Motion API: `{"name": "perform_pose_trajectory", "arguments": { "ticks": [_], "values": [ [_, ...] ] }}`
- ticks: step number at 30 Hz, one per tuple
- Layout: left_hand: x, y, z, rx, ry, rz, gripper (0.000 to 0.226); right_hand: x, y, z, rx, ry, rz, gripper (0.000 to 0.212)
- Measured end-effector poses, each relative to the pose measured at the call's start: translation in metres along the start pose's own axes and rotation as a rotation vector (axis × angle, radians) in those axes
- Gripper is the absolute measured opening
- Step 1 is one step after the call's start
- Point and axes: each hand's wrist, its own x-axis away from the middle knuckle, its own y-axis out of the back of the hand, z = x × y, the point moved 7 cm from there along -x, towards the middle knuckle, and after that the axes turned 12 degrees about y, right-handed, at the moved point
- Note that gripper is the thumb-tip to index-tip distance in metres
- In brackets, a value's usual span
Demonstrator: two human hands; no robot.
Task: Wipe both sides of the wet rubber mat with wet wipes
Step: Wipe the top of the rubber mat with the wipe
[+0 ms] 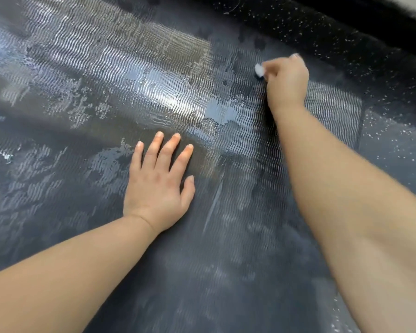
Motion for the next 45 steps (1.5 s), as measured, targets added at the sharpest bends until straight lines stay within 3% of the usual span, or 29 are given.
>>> {"name": "perform_pose_trajectory", "arguments": {
  "ticks": [3,9,12,15,21,25,27,29,35,37,39,42,45],
  "values": [
    [0.0,0.001,0.001,0.001,-0.002,-0.011,0.057,-0.009,-0.005,-0.002,0.008,-0.107,-0.047,0.03],
    [0.0,0.0,-0.001,-0.01,-0.005,0.0,0.057,0.109,0.007,0.06,-0.153,0.284,-0.004,0.014],
    [0.0,0.0,-0.001,-0.007,-0.006,0.014,0.057,0.156,0.014,0.075,-0.231,0.365,0.064,0.016],
    [0.0,0.0,-0.001,-0.005,-0.003,0.026,0.057,0.14,0.013,0.07,-0.25,0.37,0.094,0.017],
    [-0.001,-0.001,-0.001,-0.006,-0.012,0.043,0.056,0.005,-0.005,0.02,-0.079,0.054,-0.039,0.025],
    [-0.001,0.0,0.0,-0.007,-0.007,0.054,0.056,-0.048,-0.006,-0.024,-0.003,-0.308,-0.134,0.027],
    [-0.001,0.0,0.0,-0.008,-0.009,0.053,0.057,-0.046,-0.011,-0.017,0.054,-0.309,-0.073,0.028],
    [-0.001,0.0,0.0,-0.01,-0.009,0.057,0.057,-0.029,-0.014,0.006,0.027,-0.196,-0.017,0.029],
    [-0.001,0.001,0.0,-0.018,-0.008,0.072,0.057,0.073,-0.009,0.086,-0.237,0.444,0.112,0.014],
    [-0.001,0.002,0.0,-0.019,-0.006,0.079,0.057,0.062,-0.007,0.084,-0.217,0.515,0.15,0.013],
    [-0.001,0.002,-0.001,-0.02,-0.005,0.079,0.057,0.023,-0.012,0.067,-0.116,0.386,0.111,0.019],
    [-0.001,0.001,-0.001,-0.007,-0.008,0.06,0.057,-0.045,-0.015,0.019,-0.06,-0.049,-0.022,0.028],
    [-0.001,0.002,-0.001,0.0,-0.013,0.028,0.056,-0.075,-0.023,0.001,-0.101,-0.292,-0.065,0.02]
  ]
}}
